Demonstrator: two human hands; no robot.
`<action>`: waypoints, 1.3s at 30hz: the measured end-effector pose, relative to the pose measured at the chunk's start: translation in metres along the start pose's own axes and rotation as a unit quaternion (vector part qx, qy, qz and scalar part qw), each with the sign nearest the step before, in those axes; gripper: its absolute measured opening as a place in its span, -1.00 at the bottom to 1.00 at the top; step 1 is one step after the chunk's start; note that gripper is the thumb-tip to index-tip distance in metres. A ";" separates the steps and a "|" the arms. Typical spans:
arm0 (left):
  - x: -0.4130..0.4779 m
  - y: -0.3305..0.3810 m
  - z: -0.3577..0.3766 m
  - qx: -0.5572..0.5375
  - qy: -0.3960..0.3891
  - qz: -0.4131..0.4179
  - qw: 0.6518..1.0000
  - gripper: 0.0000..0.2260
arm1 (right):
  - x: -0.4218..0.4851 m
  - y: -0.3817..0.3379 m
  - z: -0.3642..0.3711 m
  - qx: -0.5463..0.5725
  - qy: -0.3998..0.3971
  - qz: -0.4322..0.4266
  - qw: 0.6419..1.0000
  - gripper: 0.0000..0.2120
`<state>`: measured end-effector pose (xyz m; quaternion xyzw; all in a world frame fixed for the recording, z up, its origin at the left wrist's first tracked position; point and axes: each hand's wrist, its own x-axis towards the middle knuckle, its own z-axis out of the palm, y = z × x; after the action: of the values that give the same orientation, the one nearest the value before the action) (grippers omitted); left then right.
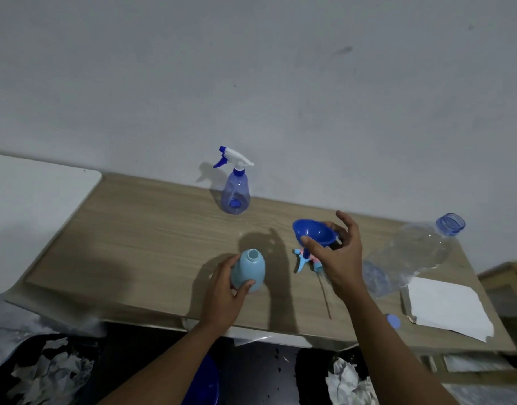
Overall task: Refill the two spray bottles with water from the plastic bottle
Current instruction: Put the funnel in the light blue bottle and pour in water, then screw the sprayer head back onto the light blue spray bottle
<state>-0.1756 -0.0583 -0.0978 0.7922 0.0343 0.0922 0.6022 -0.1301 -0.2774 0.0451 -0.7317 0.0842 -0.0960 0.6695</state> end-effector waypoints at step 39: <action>0.004 0.000 -0.006 0.023 -0.040 -0.023 0.999 -0.36 | 0.056 0.088 -0.019 -0.447 -0.186 0.169 0.859 -0.69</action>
<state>-0.1723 -0.0522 -0.0964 0.8078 0.0306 0.0458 0.5869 -0.0802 -0.3177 -0.0397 -0.9311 0.1143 0.2041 0.2797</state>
